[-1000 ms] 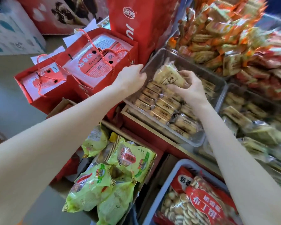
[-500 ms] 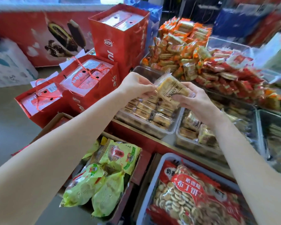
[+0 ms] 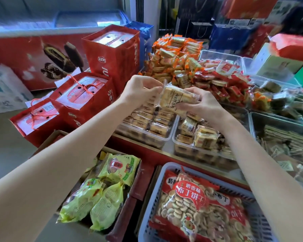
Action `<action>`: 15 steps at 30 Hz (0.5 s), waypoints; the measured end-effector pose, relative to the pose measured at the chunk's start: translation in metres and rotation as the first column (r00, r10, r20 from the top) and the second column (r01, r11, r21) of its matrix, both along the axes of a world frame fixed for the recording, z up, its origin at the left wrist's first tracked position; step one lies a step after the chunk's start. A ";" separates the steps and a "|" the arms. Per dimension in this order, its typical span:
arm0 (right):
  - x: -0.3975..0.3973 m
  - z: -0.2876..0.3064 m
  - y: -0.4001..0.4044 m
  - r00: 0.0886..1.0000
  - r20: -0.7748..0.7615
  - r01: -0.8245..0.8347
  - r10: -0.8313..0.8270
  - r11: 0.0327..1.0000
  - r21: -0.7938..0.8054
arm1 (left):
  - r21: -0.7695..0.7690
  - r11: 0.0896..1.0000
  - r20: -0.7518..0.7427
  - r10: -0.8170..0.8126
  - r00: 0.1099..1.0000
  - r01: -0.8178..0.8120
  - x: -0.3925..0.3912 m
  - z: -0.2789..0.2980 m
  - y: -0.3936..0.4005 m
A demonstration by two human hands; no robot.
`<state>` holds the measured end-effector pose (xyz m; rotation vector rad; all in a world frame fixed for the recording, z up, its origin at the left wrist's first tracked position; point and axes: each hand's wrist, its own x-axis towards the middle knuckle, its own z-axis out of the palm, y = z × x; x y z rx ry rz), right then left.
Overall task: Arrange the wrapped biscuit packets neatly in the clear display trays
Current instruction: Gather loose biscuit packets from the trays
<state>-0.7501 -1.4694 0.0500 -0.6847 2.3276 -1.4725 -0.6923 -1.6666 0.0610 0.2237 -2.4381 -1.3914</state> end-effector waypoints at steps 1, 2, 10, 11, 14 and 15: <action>0.001 0.002 0.002 1.000 -0.025 -0.001 0.002 1.000 0.018 | -0.007 1.000 -0.019 0.012 1.000 -0.012 0.001 0.001 0.004; 0.003 0.003 0.005 0.999 -0.045 0.001 0.000 0.999 0.038 | -0.019 1.000 -0.029 0.023 0.999 -0.023 0.003 0.001 0.008; 0.003 0.020 0.026 0.998 -0.057 0.016 -0.012 0.998 0.065 | 0.230 0.973 0.090 -0.010 0.996 -0.011 0.010 0.003 0.021; 0.004 0.022 0.027 0.996 -0.085 0.025 -0.017 0.996 0.089 | 0.174 0.984 0.088 -0.057 0.995 0.041 0.010 0.007 0.020; 0.007 0.028 0.025 0.968 -0.252 0.051 0.004 0.976 0.212 | -0.050 0.973 0.140 -0.215 0.966 0.224 0.011 0.022 0.022; 0.008 0.029 0.024 0.955 -0.296 0.054 0.013 0.974 0.218 | -0.166 0.946 0.178 -0.248 0.952 0.278 0.010 0.026 0.024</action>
